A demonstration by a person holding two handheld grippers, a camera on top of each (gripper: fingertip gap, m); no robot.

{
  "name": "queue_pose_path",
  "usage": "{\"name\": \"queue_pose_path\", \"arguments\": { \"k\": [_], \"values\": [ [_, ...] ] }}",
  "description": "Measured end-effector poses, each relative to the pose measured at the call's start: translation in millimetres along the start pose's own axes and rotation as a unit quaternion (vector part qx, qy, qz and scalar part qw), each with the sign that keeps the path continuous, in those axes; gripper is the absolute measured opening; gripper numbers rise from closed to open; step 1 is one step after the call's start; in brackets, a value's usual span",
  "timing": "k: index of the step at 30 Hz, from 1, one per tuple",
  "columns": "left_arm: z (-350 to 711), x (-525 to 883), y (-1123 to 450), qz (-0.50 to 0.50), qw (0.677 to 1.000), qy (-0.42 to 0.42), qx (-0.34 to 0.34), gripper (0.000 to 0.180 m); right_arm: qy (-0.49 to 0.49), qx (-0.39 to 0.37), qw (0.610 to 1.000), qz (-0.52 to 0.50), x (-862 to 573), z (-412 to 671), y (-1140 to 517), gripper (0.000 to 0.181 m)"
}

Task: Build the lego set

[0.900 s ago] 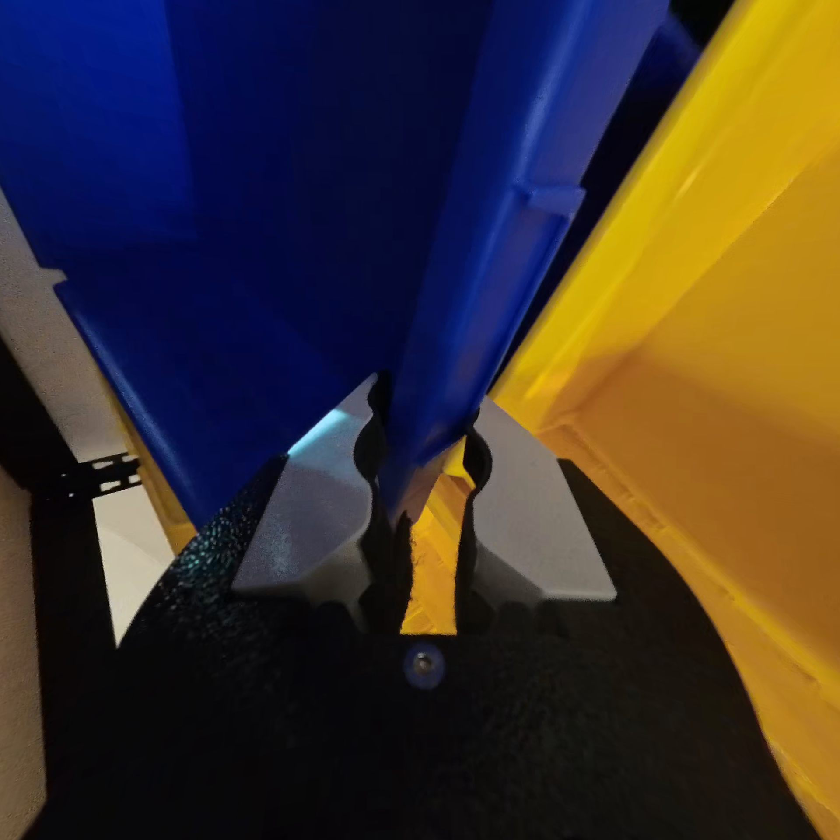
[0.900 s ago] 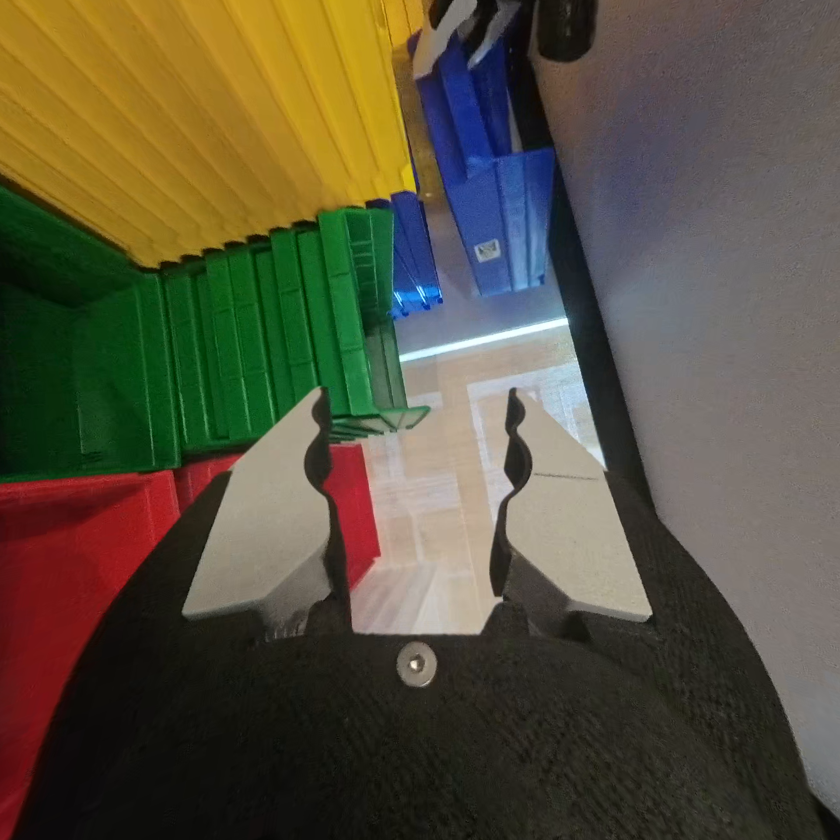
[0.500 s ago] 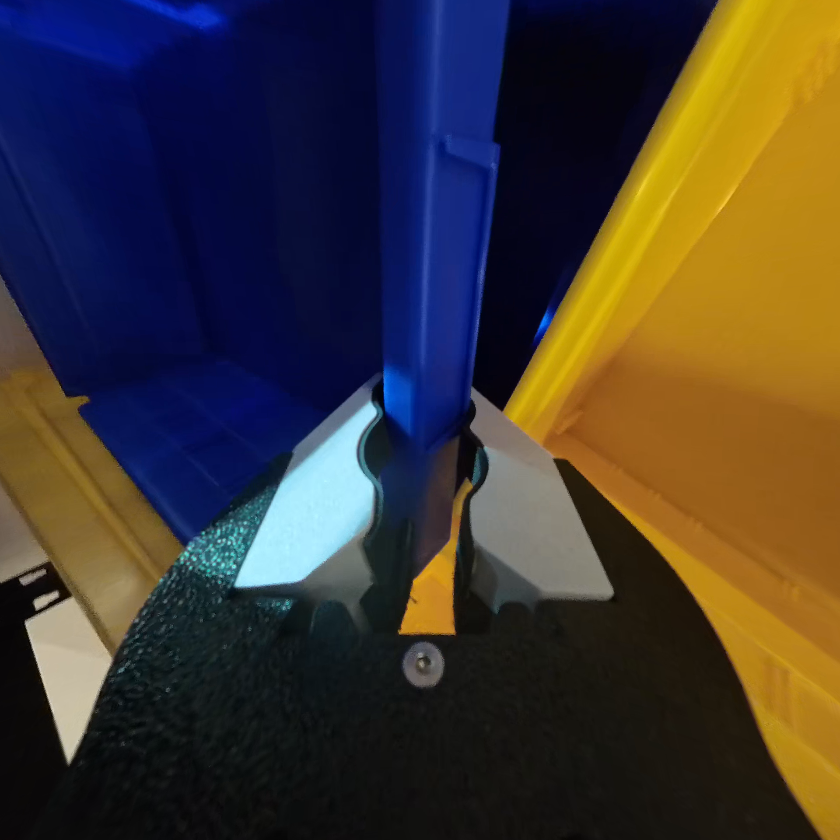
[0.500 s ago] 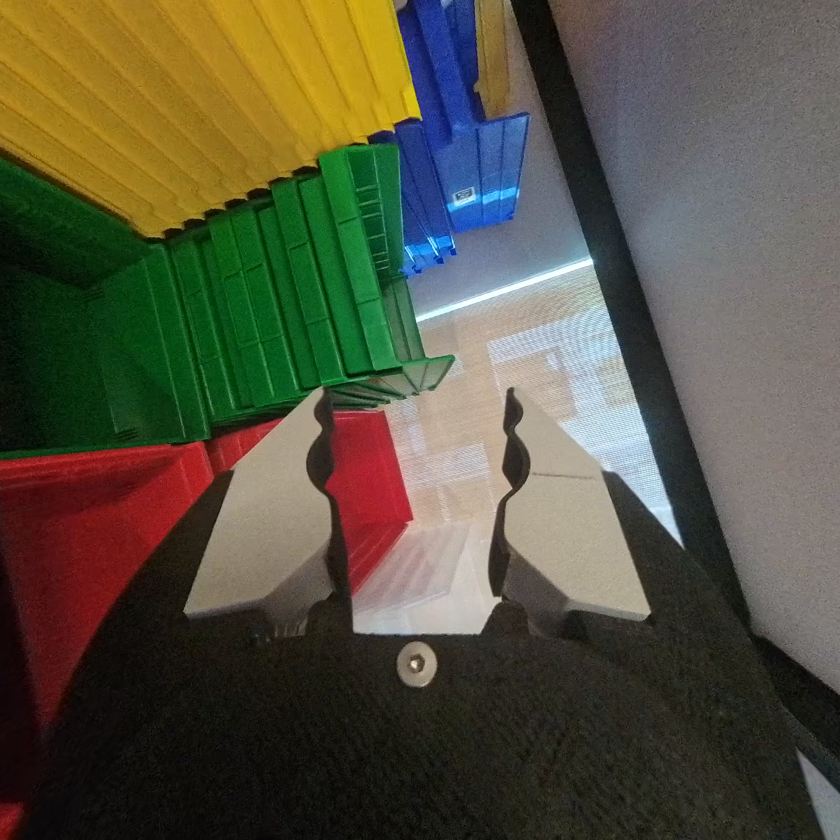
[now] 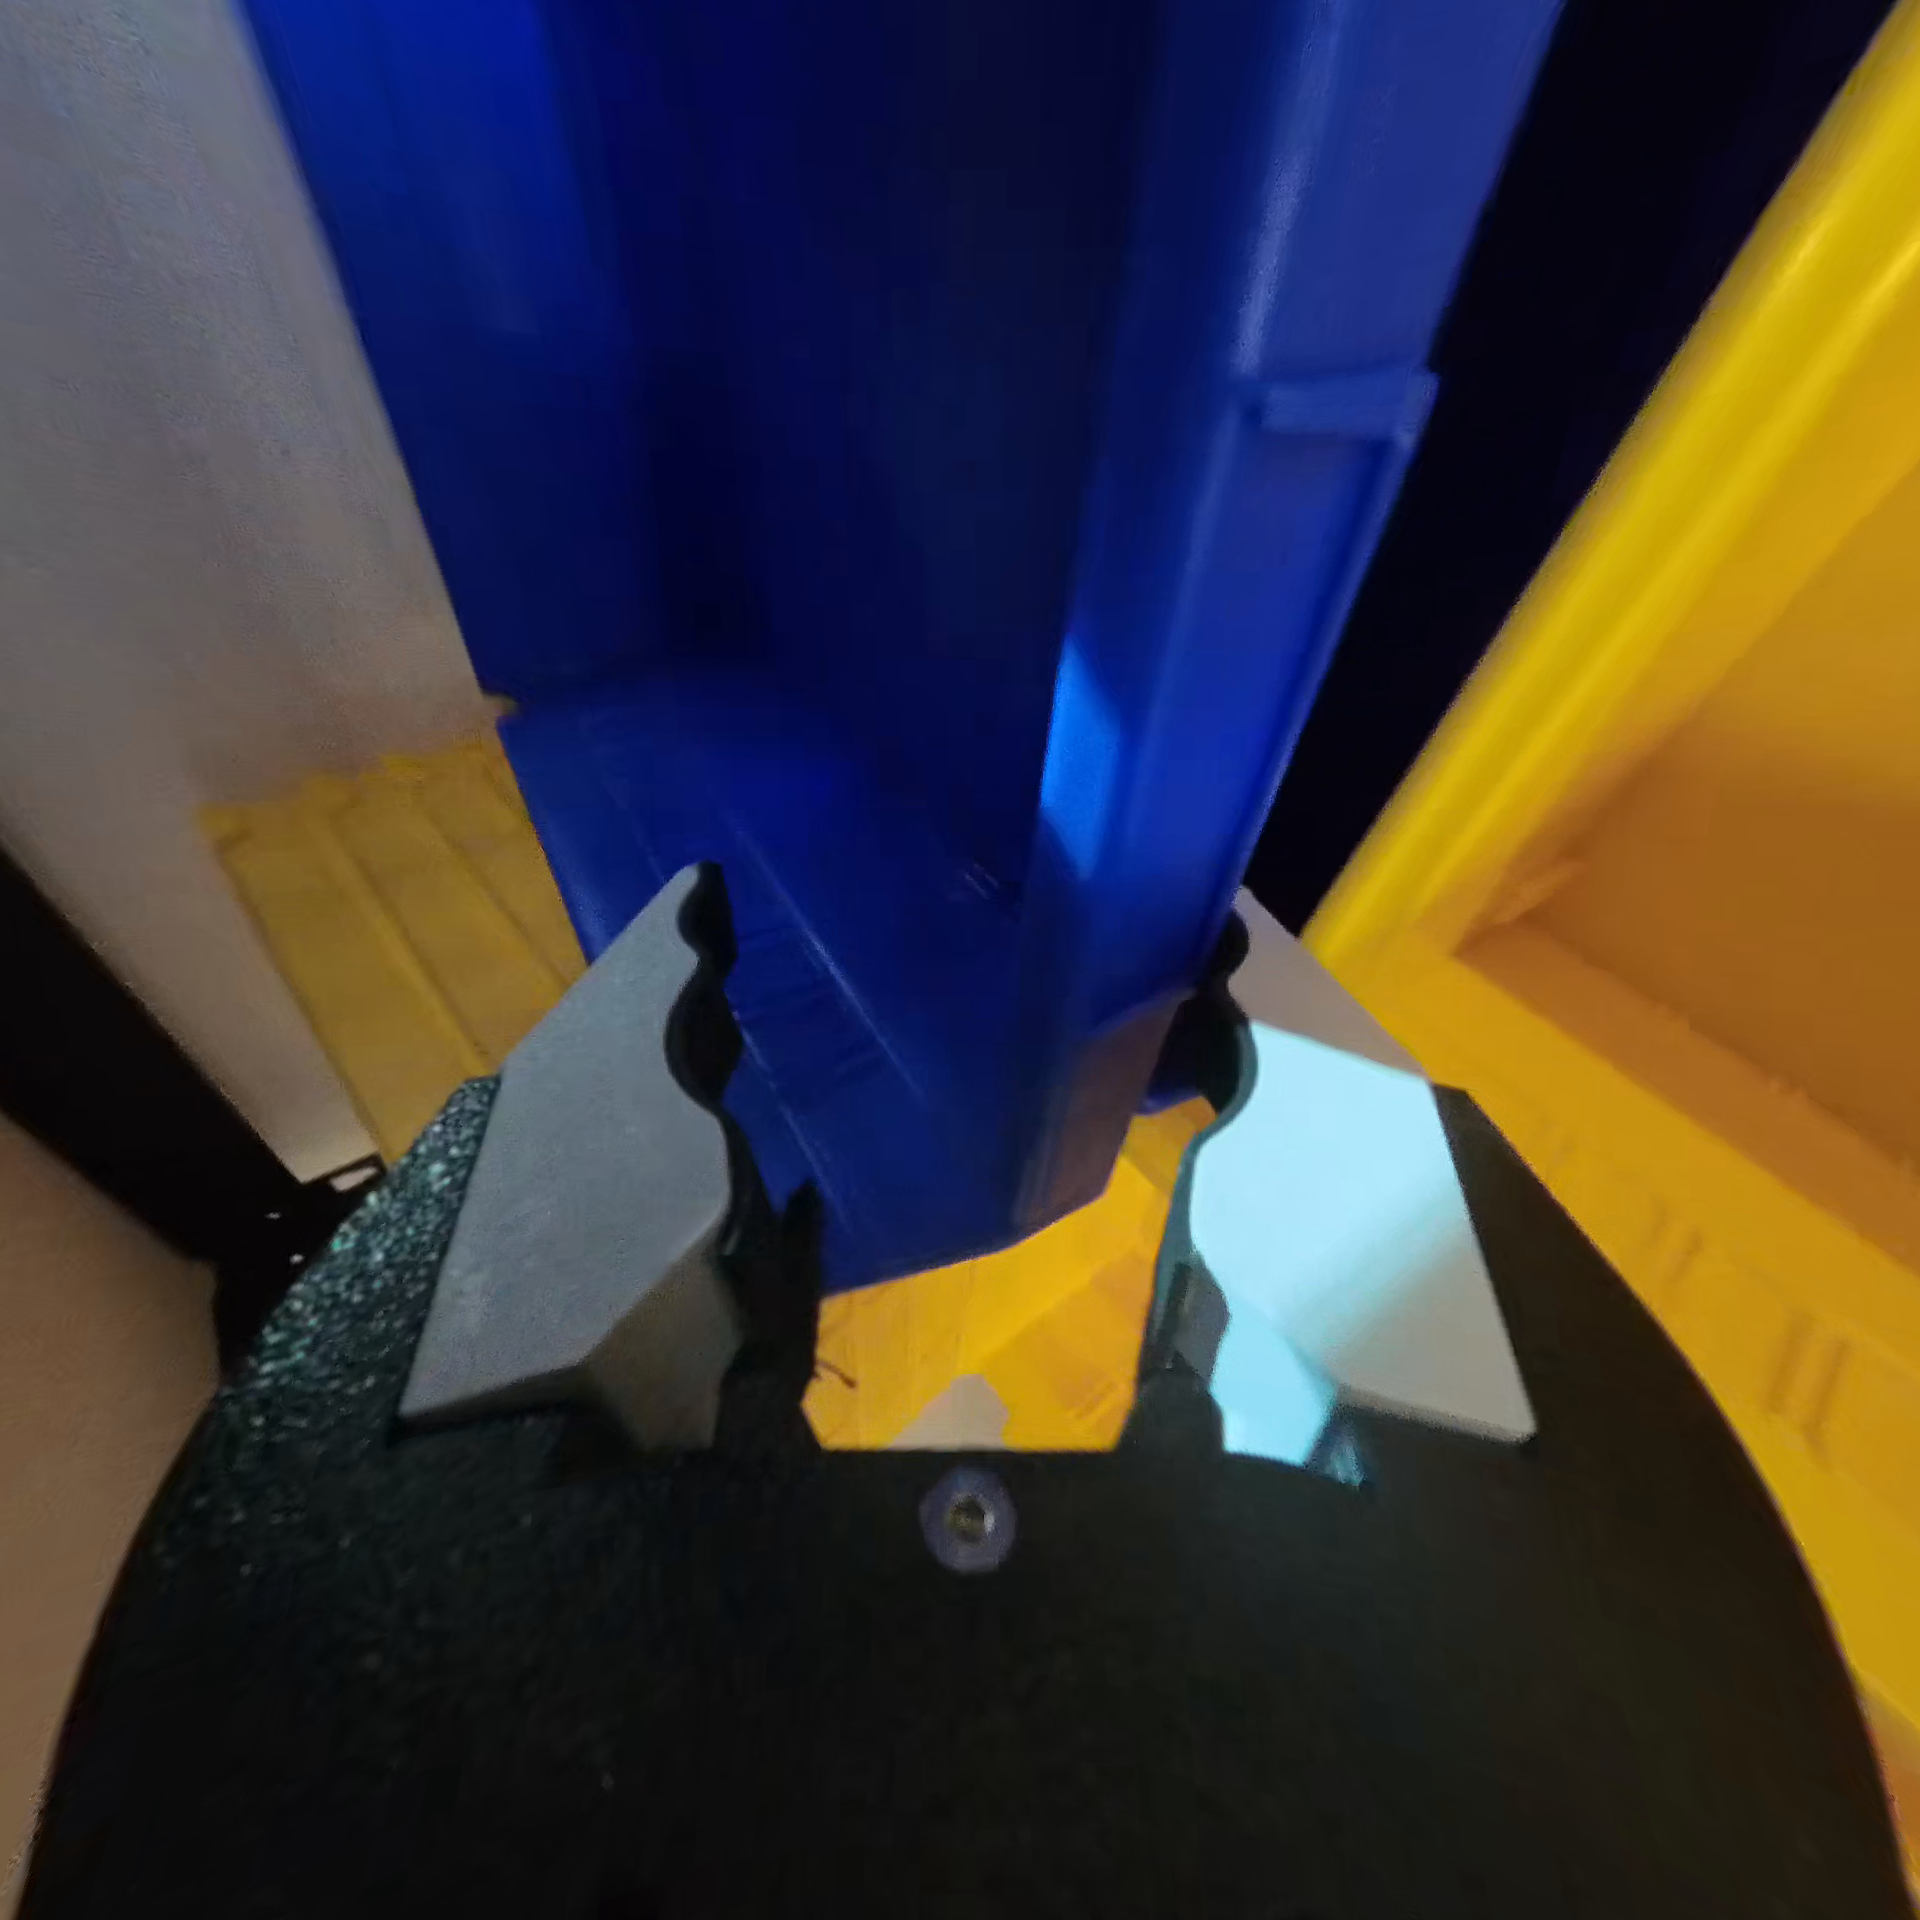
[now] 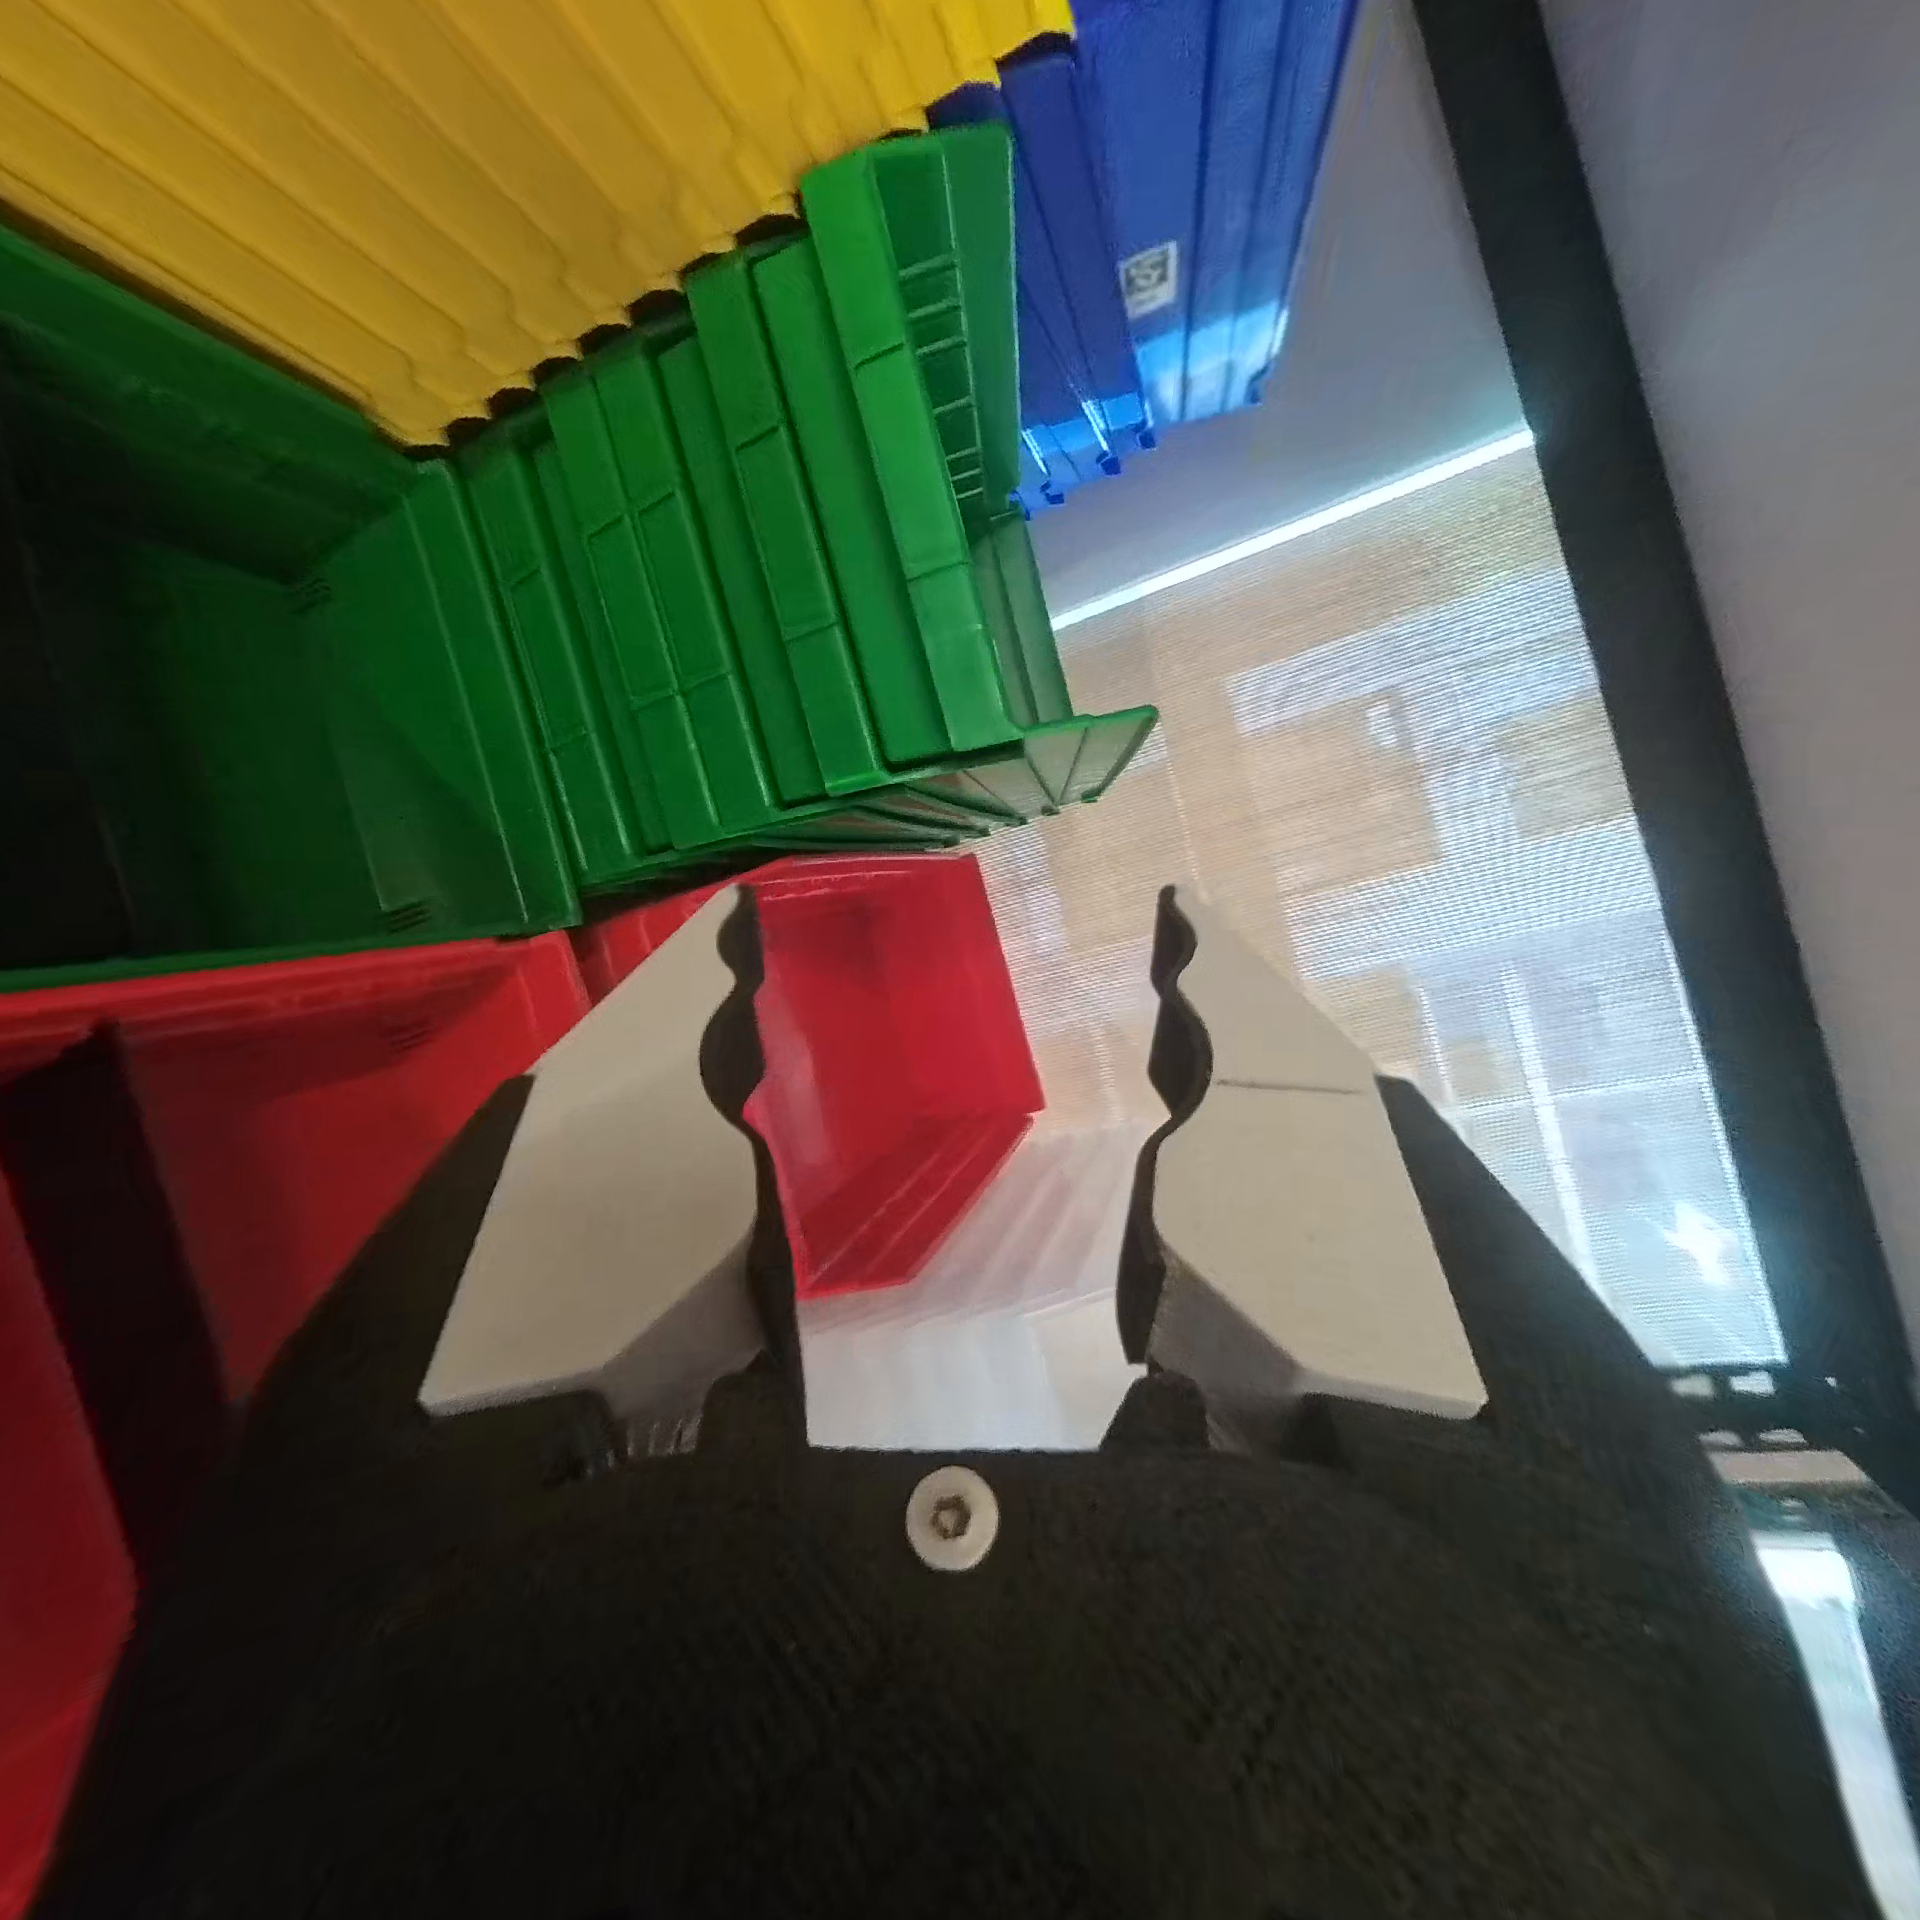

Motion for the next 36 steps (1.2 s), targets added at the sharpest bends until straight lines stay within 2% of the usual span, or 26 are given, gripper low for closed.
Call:
{"name": "queue_pose_path", "arguments": {
  "k": [1,4,7,10,13,16,18,21,23,25,27,30,32,36],
  "values": [
    [0.1,-1.4,3.8,-0.009,1.0,0.007,-0.005,0.088,-0.004,0.006,1.0,0.002,0.9,-1.7,-0.2,0.075],
    [5.6,0.1,21.8,0.007,0.999,0.031,-0.033,0.086,-0.017,0.033,0.999,-0.011,0.4,-12.0,5.3,0.075],
    [12.0,-11.4,47.1,0.017,0.998,0.049,-0.04,0.098,-0.047,0.059,0.995,-0.068,-4.8,-27.9,32.0,0.075],
    [13.3,-30.0,87.4,0.079,0.996,0.013,-0.034,0.098,-0.1,0.059,0.982,-0.146,-5.2,-40.5,79.6,0.075],
    [16.8,-55.5,140.6,0.19,0.981,-0.014,-0.036,0.096,-0.137,0.051,0.961,-0.235,6.8,-45.1,136.0,0.074],
    [26.4,-97.4,204.3,0.325,0.943,0.008,-0.07,0.094,-0.139,0.038,0.937,-0.318,31.5,-41.7,195.0,0.073],
    [39.8,-142.0,246.8,0.422,0.897,0.051,-0.123,0.096,-0.131,0.022,0.918,-0.375,52.4,-37.7,236.5,0.072],
    [67.7,-243.2,273.4,0.501,0.836,0.106,-0.194,0.103,-0.128,-0.022,0.887,-0.444,93.6,-37.9,299.4,0.066],
    [85.2,-309.6,268.7,0.492,0.82,0.168,-0.239,0.11,-0.141,-0.043,0.868,-0.474,125.1,-48.4,339.1,0.063],
    [108.8,-367.5,251.8,0.434,0.817,0.229,-0.301,0.117,-0.158,-0.029,0.852,-0.499,157.1,-68.1,381.2,0.063],
    [133.6,-414.3,235.0,0.366,0.794,0.31,-0.374,0.119,-0.169,-0.013,0.838,-0.518,188.5,-89.7,426.1,0.064],
    [198.1,-471.0,220.2,0.254,0.716,0.388,-0.521,0.12,-0.222,-0.035,0.826,-0.516,233.8,-117.0,492.9,0.063],
    [252.7,-493.2,213.7,0.203,0.665,0.428,-0.578,0.12,-0.268,-0.055,0.814,-0.513,256.6,-135.4,534.0,0.063],
    [401.3,-532.7,234.4,0.087,0.59,0.412,-0.689,0.122,-0.306,-0.008,0.811,-0.499,291.9,-160.7,608.8,0.075]
  ]
}}
Point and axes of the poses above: each gripper's, where its closed fingertips meet, y back along the fingers, z out of its top, x = y × z across the jaws, the point moved 4 cm from there along y, back along the fingers, and after that the axes turned 6 degrees about -y, right-handed, at the moved point
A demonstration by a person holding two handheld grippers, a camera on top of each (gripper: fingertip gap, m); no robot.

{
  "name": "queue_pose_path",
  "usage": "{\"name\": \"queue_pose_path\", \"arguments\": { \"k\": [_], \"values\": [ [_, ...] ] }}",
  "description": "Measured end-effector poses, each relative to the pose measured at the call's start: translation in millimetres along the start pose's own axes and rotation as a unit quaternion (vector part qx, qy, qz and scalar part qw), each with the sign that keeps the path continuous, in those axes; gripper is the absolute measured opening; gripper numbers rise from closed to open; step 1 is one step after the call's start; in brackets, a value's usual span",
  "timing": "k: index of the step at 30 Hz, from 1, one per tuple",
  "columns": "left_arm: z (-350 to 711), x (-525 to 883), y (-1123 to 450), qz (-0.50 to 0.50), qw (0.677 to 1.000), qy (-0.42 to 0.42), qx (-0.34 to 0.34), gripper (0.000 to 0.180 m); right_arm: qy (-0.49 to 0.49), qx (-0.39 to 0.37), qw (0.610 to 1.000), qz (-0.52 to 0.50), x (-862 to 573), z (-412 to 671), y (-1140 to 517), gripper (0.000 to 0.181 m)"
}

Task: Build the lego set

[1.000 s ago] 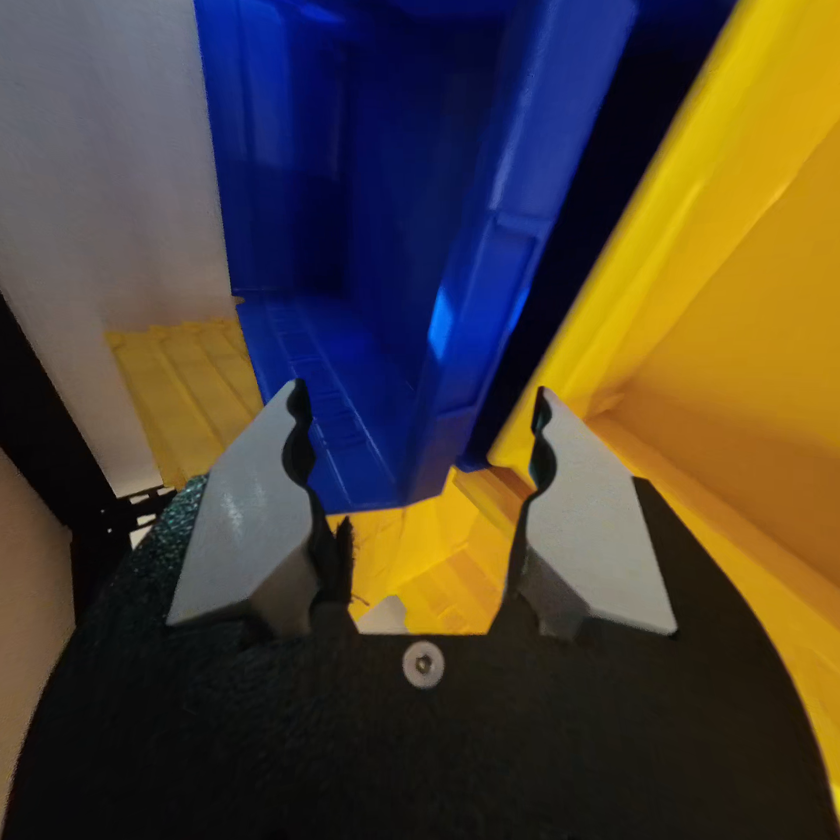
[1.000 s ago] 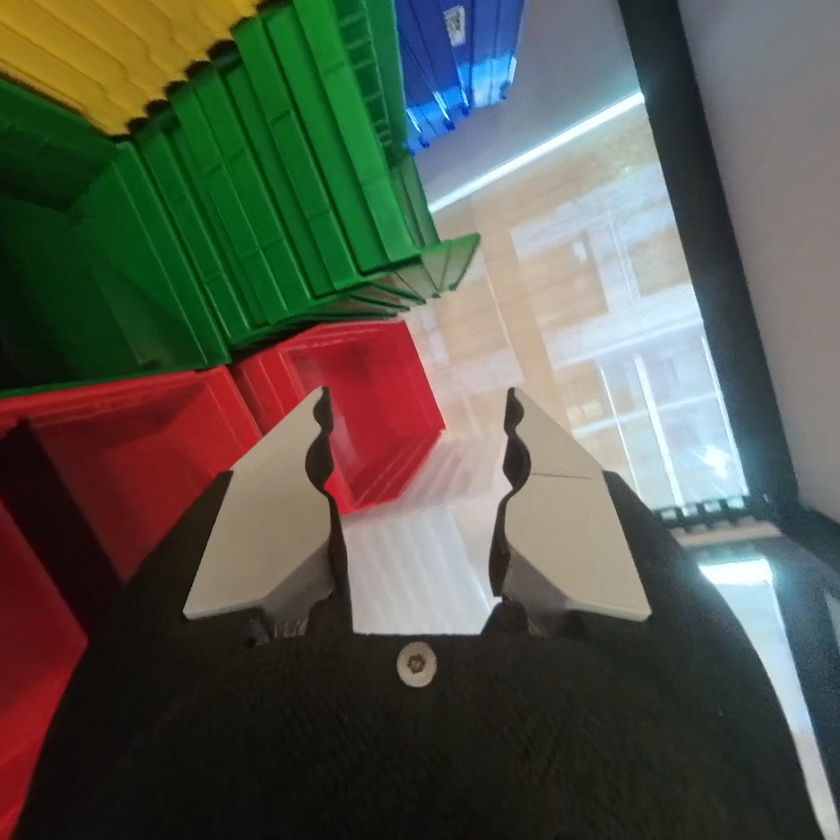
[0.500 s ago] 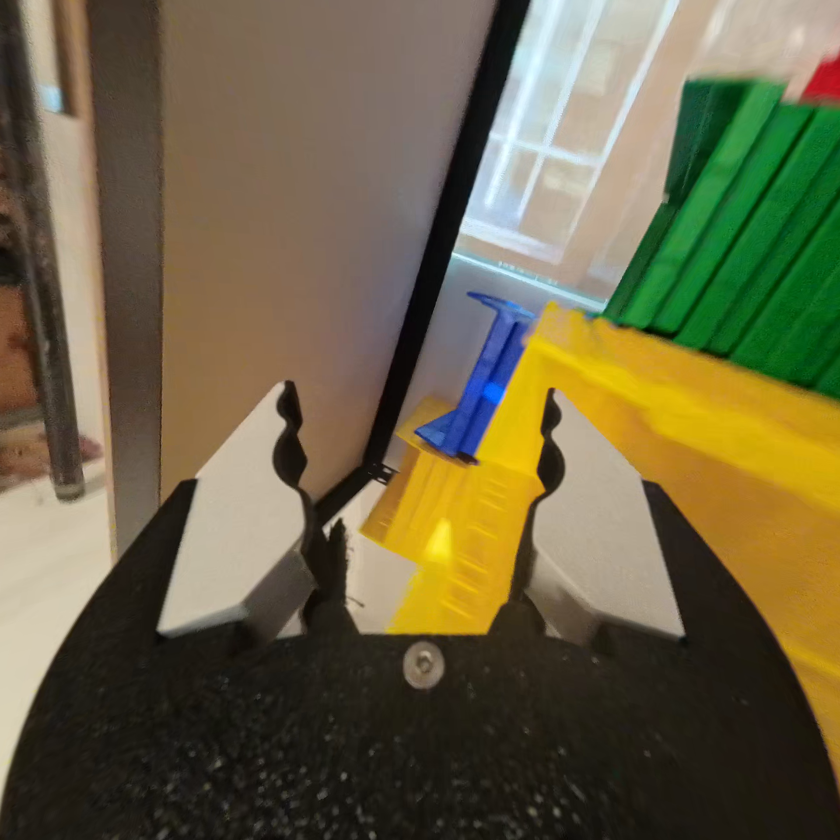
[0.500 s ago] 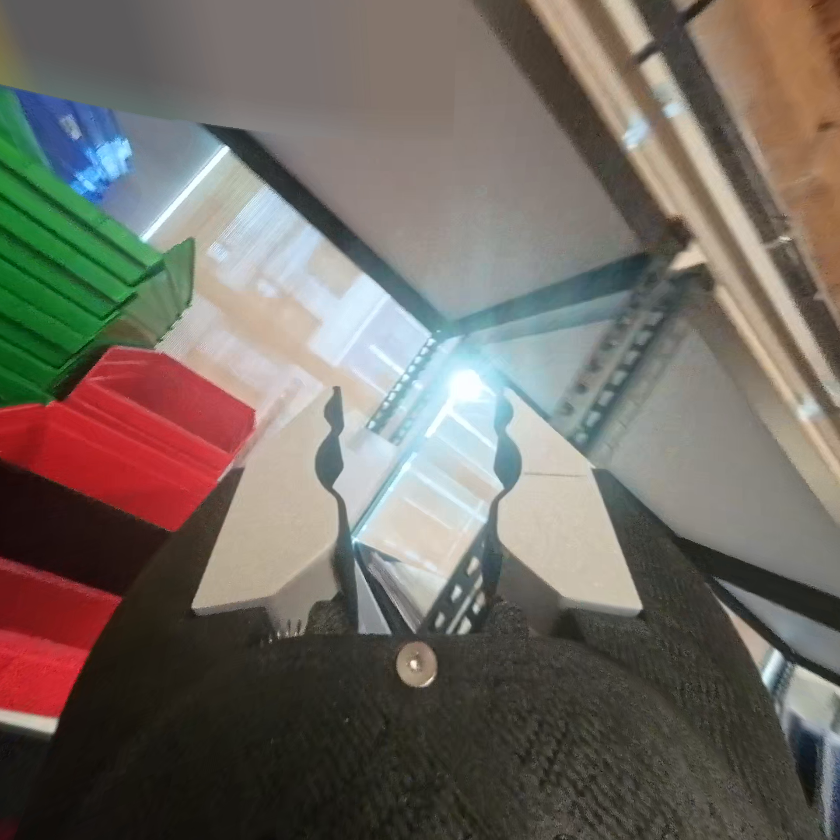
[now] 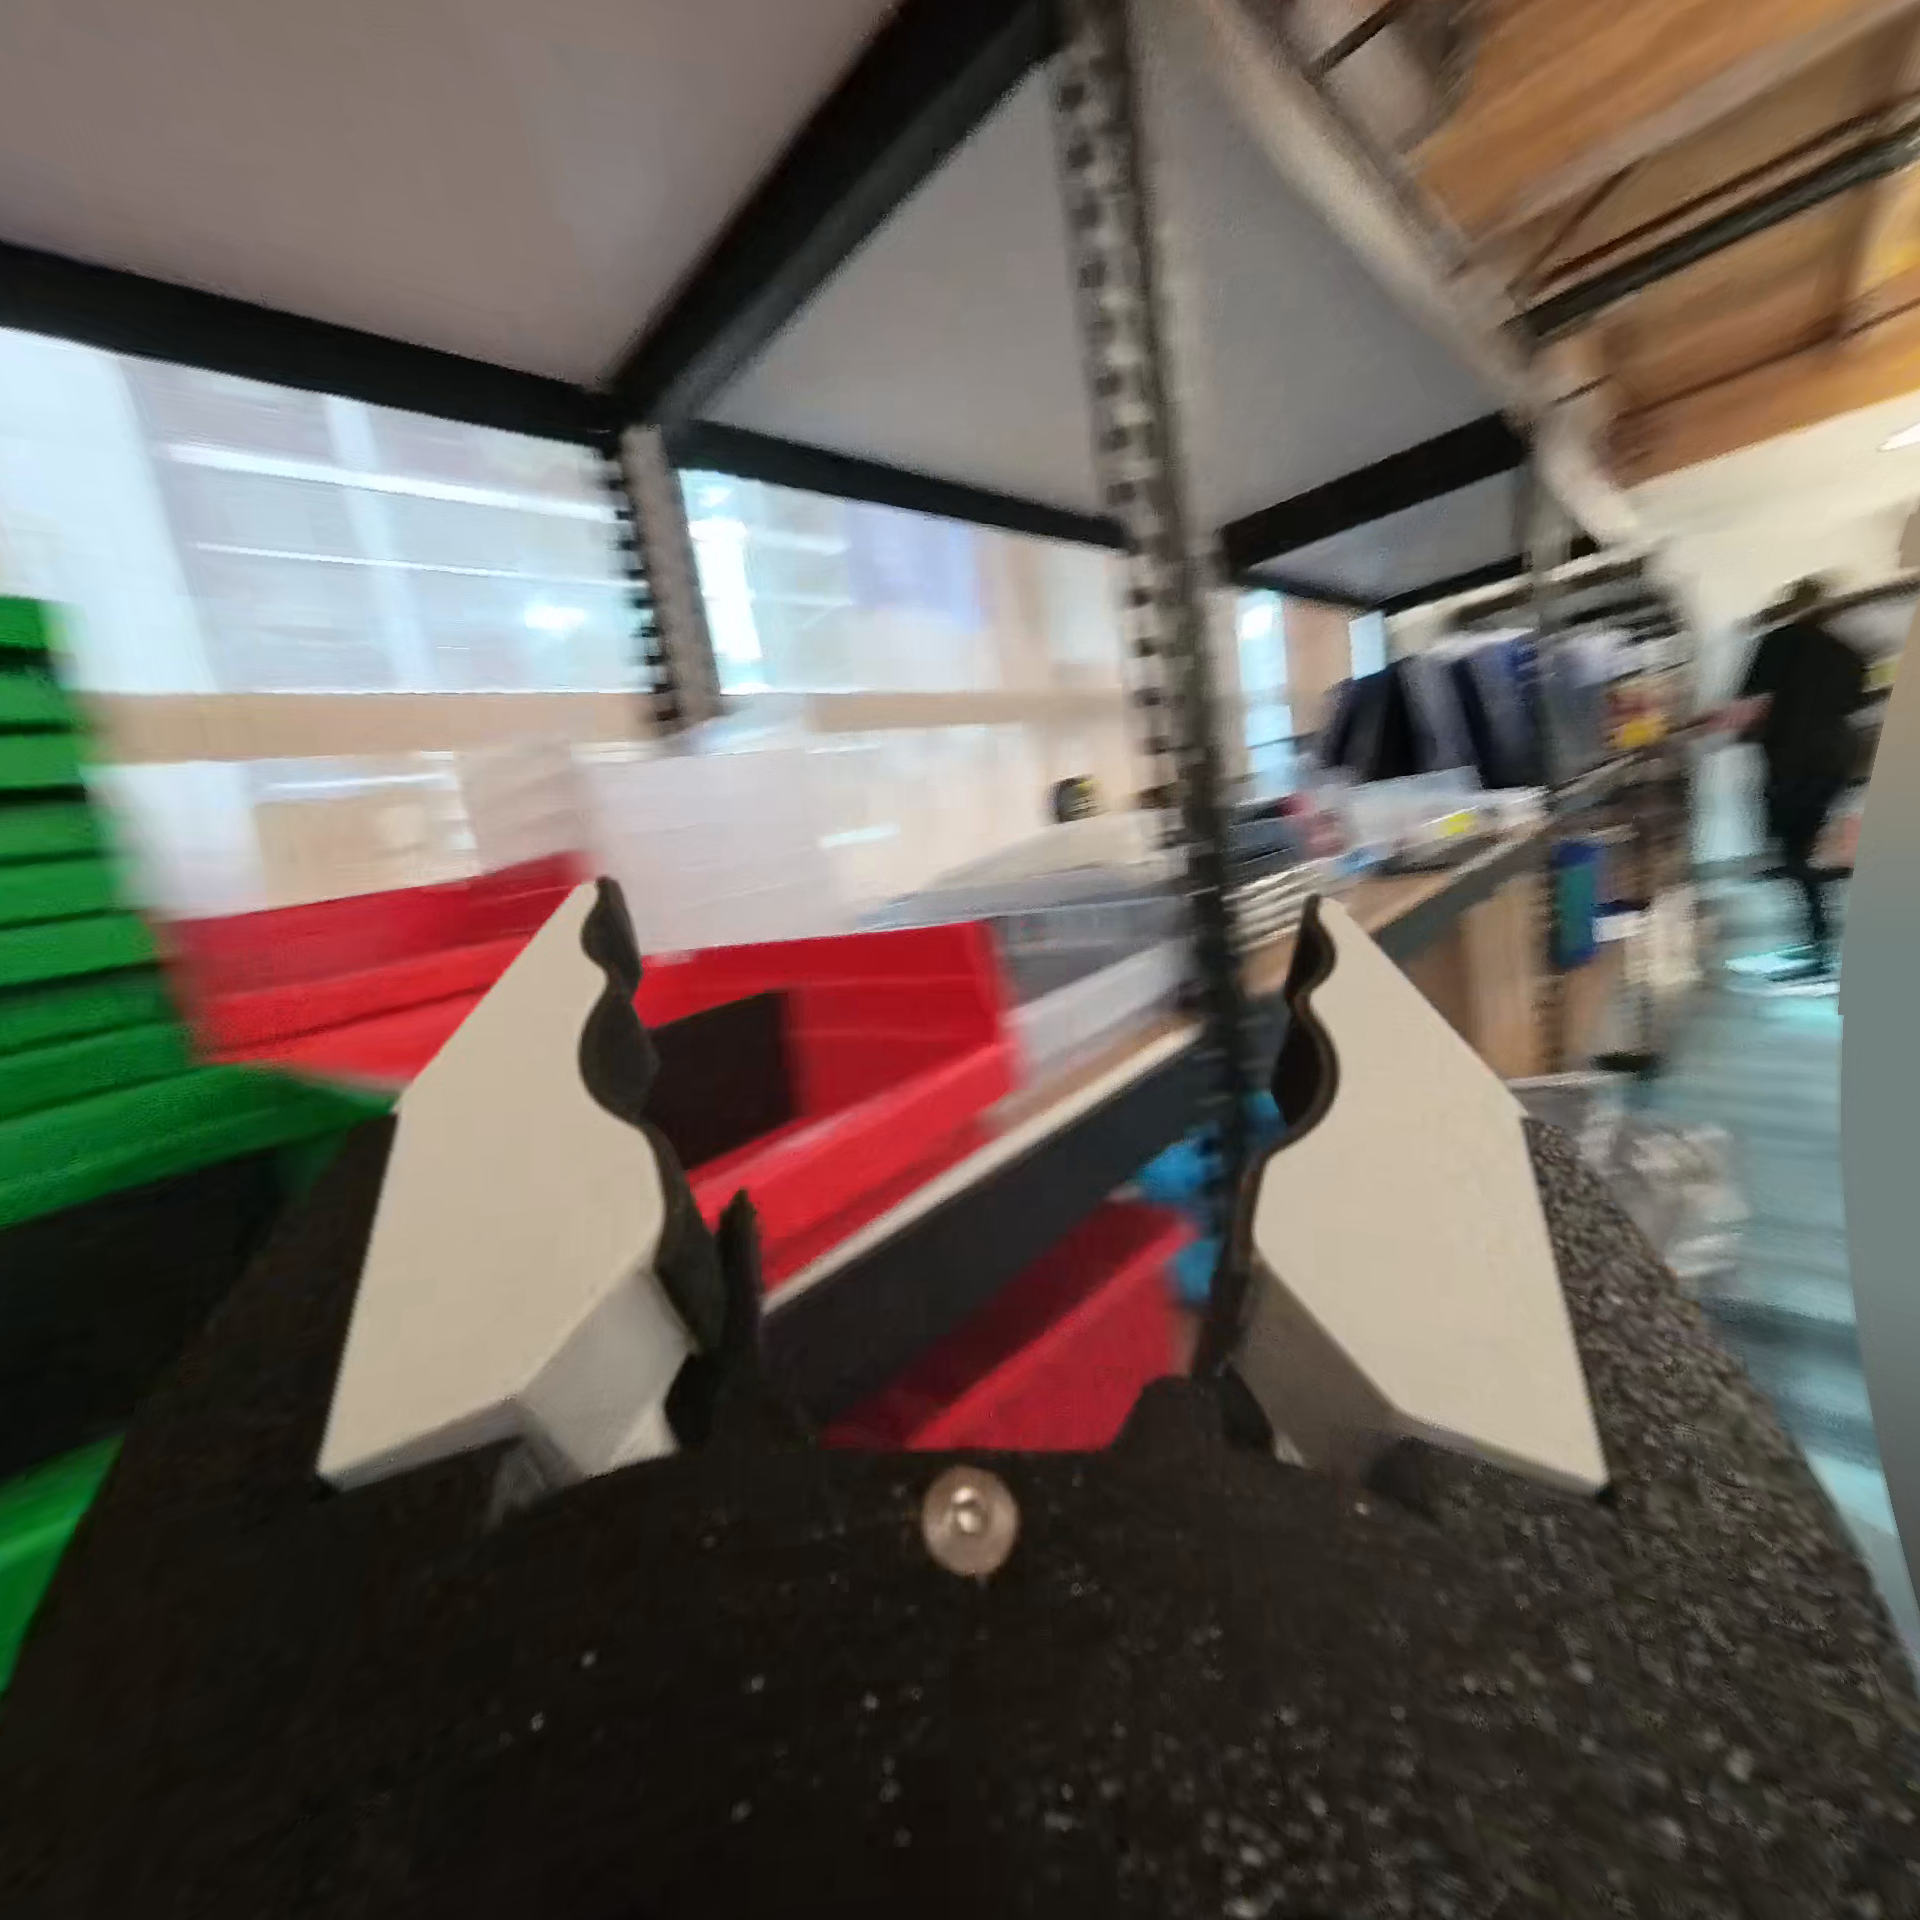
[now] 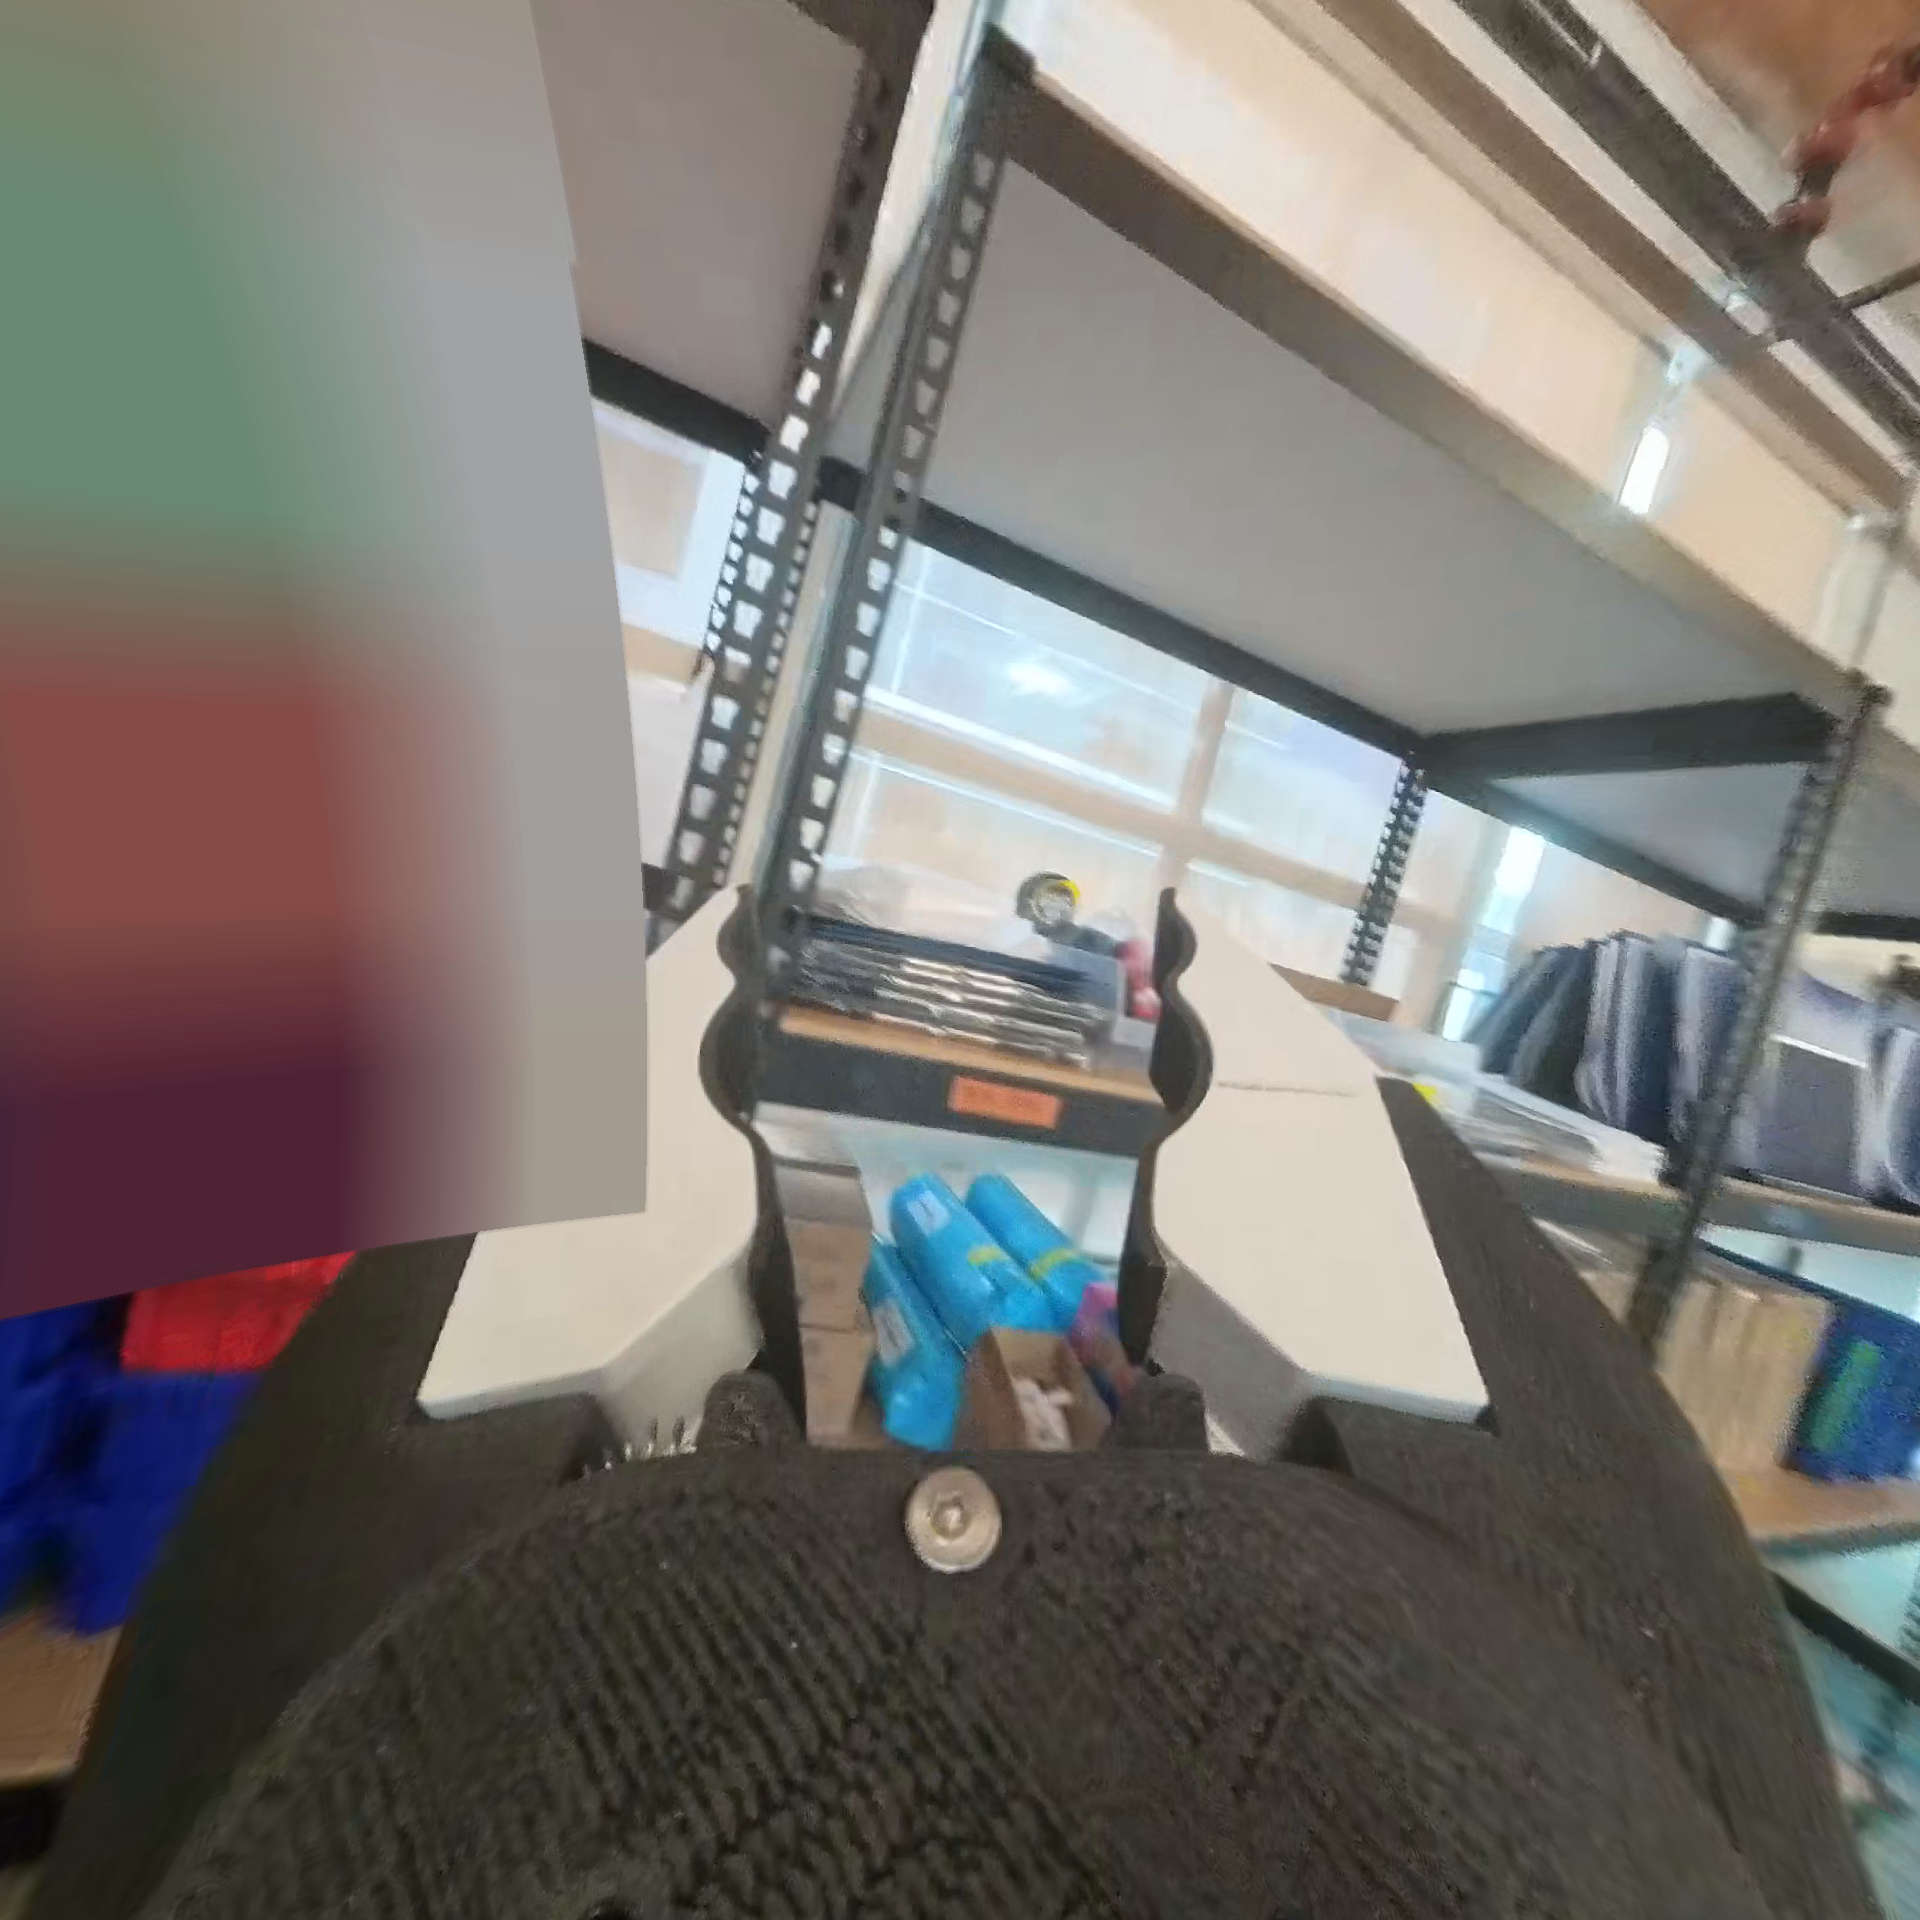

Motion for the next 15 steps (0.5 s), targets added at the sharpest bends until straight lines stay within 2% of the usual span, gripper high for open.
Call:
{"name": "queue_pose_path", "arguments": {
  "k": [3,6,10,15],
  "values": [
    [-13.7,-110.4,-61.0,-0.111,0.989,0.086,-0.04,0.127,0.029,0.015,0.999,-0.029,-43.8,10.1,38.7,0.078],
    [-20.5,-231.3,-111.4,-0.233,0.961,0.145,-0.047,0.136,0.035,0.025,0.997,-0.056,-81.4,20.2,74.2,0.083],
    [-14.4,-394.7,-148.8,-0.393,0.896,0.2,-0.055,0.141,0.042,0.049,0.991,-0.12,-130.4,17.6,130.1,0.088],
    [-1.3,-575.0,-170.1,-0.52,0.815,0.247,-0.069,0.146,0.083,0.086,0.963,-0.24,-205.6,23.9,219.8,0.094]
  ]
}}
Point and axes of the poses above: each gripper's, where its closed fingertips meet, y back along the fingers, z out of its top, x = y × z across the jaws, the point moved 4 cm from there along y, back along the fingers, and after that the axes turned 6 degrees about -y, right-handed, at the moved point
